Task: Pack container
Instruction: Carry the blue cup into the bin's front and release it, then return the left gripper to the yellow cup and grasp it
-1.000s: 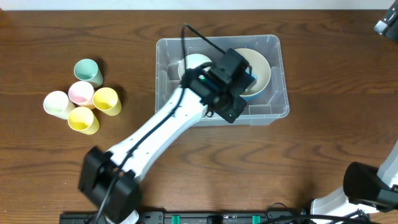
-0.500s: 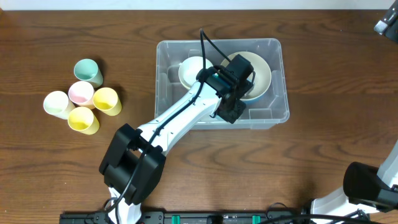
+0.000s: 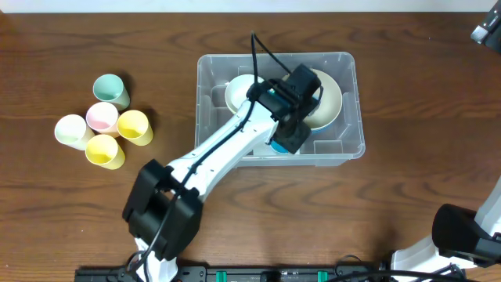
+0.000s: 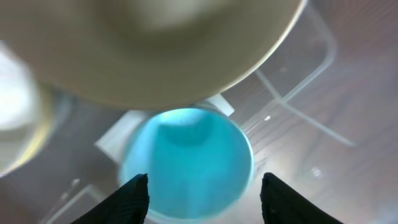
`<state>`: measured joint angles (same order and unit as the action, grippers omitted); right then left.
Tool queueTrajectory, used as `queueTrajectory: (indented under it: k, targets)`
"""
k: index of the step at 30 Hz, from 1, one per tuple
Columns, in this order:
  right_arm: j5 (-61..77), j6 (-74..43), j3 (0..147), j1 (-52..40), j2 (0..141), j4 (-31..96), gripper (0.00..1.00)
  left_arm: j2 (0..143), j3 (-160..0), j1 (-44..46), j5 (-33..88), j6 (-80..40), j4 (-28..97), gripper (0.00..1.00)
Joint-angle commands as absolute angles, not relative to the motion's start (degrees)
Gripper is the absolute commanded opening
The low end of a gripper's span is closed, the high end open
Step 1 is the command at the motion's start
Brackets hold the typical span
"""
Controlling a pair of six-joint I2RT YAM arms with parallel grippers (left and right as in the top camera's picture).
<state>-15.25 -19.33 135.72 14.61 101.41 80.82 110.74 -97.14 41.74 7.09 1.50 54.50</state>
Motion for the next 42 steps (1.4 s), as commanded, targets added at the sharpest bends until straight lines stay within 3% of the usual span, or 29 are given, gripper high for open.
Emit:
queueTrajectory:
  k: [1, 8, 14, 19, 42]
  targets:
    - [-15.86, -20.34, 135.63, 14.94, 101.27, 80.82, 0.99, 102.30, -102.78, 41.47, 2.02, 1.80, 56.12, 0.59]
    - [-15.86, -20.34, 135.63, 14.96, 101.27, 80.82, 0.99, 90.35, -104.12, 33.19, -8.29, -3.75, 60.42, 0.66]
    - [-15.86, -20.34, 135.63, 14.94, 101.27, 80.82, 0.99, 89.01, -103.74, 14.72, -8.32, -11.79, 67.79, 0.67]
    - [-15.86, -20.34, 135.63, 14.94, 101.27, 80.82, 0.99, 92.99, -101.08, 5.56, -4.34, -11.94, 71.22, 0.67]
    - [-15.86, -20.34, 135.63, 14.94, 101.27, 80.82, 0.99, 118.41, -96.86, -3.36, -4.03, -11.00, 70.30, 0.68]
